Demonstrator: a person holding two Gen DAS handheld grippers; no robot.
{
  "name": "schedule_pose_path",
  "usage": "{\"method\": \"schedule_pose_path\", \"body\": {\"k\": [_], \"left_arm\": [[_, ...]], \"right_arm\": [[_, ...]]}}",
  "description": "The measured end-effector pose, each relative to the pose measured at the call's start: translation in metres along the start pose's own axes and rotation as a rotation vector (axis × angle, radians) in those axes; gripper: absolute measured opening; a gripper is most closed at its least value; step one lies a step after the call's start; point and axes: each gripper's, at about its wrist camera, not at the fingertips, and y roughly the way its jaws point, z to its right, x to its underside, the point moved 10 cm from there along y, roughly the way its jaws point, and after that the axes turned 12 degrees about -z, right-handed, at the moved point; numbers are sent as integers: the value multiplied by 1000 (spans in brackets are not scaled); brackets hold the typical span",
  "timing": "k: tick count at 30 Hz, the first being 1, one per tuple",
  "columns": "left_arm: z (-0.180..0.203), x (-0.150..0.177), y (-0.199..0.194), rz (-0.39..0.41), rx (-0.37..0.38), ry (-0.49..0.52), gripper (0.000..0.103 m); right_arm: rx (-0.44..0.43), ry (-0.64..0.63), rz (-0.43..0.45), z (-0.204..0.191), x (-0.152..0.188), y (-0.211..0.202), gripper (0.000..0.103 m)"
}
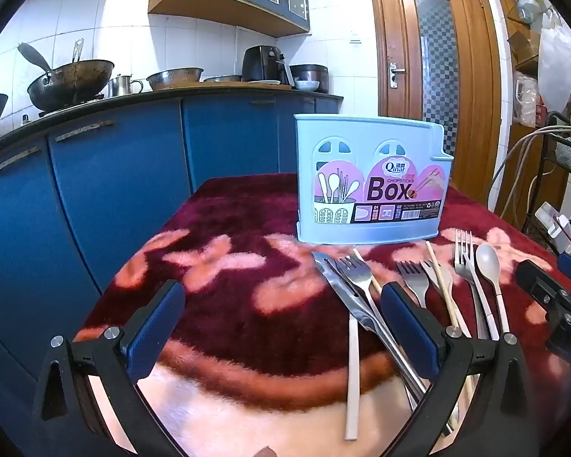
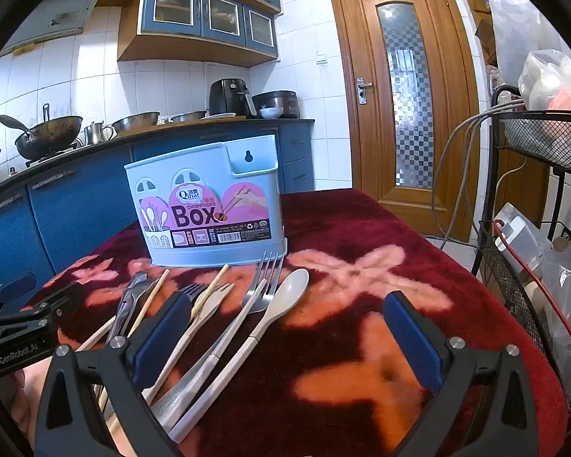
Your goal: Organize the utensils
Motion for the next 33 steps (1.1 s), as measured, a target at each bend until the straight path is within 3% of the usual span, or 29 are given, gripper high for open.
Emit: {"method": "schedule_pose_path", "body": {"k": [33], "left_arm": [[0, 0, 0, -1, -6, 7, 103]], "right_arm": [[0, 1, -2, 0, 0, 0, 103]]}}
